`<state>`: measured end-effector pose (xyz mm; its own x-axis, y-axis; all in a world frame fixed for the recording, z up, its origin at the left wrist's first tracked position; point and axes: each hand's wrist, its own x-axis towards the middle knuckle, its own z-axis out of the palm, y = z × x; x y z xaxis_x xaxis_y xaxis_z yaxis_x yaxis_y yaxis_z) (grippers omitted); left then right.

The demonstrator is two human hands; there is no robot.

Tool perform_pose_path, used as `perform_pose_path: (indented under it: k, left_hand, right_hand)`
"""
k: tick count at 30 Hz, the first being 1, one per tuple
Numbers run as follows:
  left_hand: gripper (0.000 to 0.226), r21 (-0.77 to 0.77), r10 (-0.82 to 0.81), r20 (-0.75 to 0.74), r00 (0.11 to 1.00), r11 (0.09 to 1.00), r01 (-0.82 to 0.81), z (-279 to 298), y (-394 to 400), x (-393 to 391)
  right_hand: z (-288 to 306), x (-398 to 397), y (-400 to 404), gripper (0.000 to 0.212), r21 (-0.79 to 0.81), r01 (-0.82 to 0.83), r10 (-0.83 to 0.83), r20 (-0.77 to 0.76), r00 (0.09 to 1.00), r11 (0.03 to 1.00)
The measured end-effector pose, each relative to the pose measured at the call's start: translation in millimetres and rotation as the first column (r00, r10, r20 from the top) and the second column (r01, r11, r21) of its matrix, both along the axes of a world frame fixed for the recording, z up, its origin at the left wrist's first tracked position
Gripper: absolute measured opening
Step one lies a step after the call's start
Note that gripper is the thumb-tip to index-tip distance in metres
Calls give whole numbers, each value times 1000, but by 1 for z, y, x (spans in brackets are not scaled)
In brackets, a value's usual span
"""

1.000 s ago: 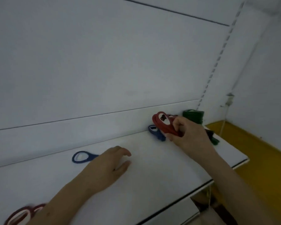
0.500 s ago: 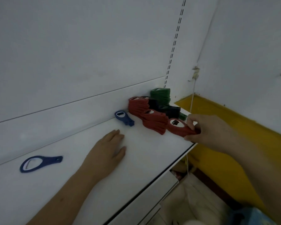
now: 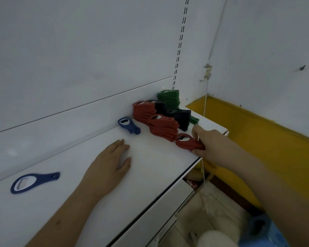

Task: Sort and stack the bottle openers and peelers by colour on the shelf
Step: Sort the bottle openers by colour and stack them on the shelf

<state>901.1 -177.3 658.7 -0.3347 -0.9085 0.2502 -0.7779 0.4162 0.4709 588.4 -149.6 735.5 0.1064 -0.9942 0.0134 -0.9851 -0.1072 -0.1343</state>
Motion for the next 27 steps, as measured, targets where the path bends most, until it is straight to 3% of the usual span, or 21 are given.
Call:
perform_pose_path:
  k: [7,10,12,18,21,23,24,27]
  left_hand:
    - [46,12,9,-8,1000,1000,-9,0,1,0]
    - [47,14,8,-7,1000,1000,-8,0,0,0]
    - [47,12,7,-6,1000,1000,-7,-1,0,0]
    - [46,3,-1,8,1000,1000,1,-2,-1,1]
    - [46,25,0,-2,1000,1000,0,-2,-1,0]
    - [44,71,-35,-23,999,997,37,4,-1,1]
    - [43,100,-67,-40,997,992,71,11,0,4]
    - [36,111,-115,-92,989,986,125,47,12,23]
  right_hand:
    - [-6,-6,4,31,-5,-75,75,83,994,997]
    - [-10,-7,5,32,-37,-82,83,30,996,996]
    - [-14,-7,4,32,-50,-74,73,-13,997,996]
    - [-16,-5,2,34,-4,-14,14,153,988,1000]
    - [-11,-4,7,41,7,15,-16,95,995,1000]
    - [-4,1,11,60,-125,32,-26,43,999,992]
    - [3,7,14,63,-223,35,-13,98,995,974]
    - [25,49,14,39,-453,46,138,364,921,890]
